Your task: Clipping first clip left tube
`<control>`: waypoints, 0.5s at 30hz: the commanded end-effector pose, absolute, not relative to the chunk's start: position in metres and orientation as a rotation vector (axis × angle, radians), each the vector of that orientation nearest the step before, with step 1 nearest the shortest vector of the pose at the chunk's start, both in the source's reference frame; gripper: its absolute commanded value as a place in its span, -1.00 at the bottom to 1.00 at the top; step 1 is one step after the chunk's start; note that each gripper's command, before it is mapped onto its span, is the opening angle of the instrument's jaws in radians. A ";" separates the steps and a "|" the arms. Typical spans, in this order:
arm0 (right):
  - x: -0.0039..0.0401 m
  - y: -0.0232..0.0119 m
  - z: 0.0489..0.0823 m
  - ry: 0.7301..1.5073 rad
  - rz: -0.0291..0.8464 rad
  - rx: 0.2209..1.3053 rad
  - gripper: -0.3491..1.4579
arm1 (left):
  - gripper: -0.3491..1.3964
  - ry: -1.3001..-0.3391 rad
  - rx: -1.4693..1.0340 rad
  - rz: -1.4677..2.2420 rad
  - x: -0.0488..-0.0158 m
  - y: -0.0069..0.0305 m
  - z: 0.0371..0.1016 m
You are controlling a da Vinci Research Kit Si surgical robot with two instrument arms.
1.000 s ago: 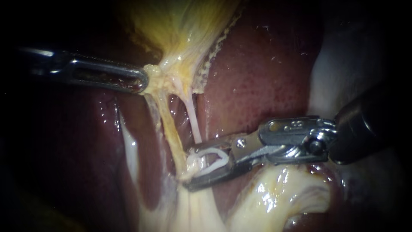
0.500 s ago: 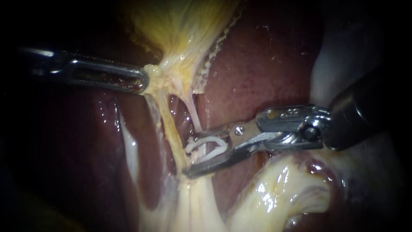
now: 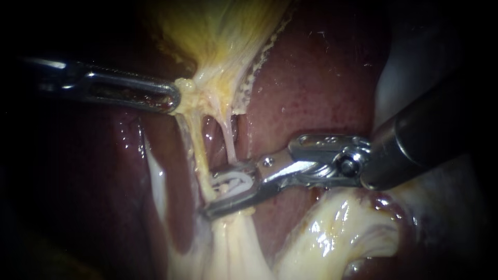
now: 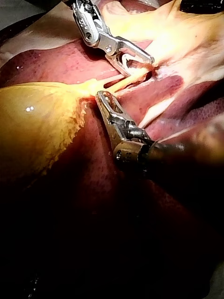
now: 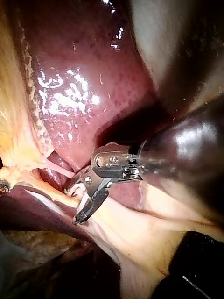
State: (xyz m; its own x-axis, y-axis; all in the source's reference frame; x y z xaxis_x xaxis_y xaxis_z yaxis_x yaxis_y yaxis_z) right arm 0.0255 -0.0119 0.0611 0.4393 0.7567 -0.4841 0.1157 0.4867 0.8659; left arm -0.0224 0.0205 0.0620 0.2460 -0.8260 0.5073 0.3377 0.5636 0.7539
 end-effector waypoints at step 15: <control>0.0273 -0.0134 0.0607 1.229 0.440 1.209 -0.12 | -1.00 -1.038 0.563 -0.853 -0.0225 0.0205 0.0621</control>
State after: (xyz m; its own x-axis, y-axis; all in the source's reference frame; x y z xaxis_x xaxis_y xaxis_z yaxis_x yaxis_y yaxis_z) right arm 0.0274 -0.0135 0.0609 0.3501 0.8076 -0.4745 0.3303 0.3676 0.8694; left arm -0.0225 0.0205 0.0621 0.2459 -0.8258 0.5075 0.3379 0.5638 0.7536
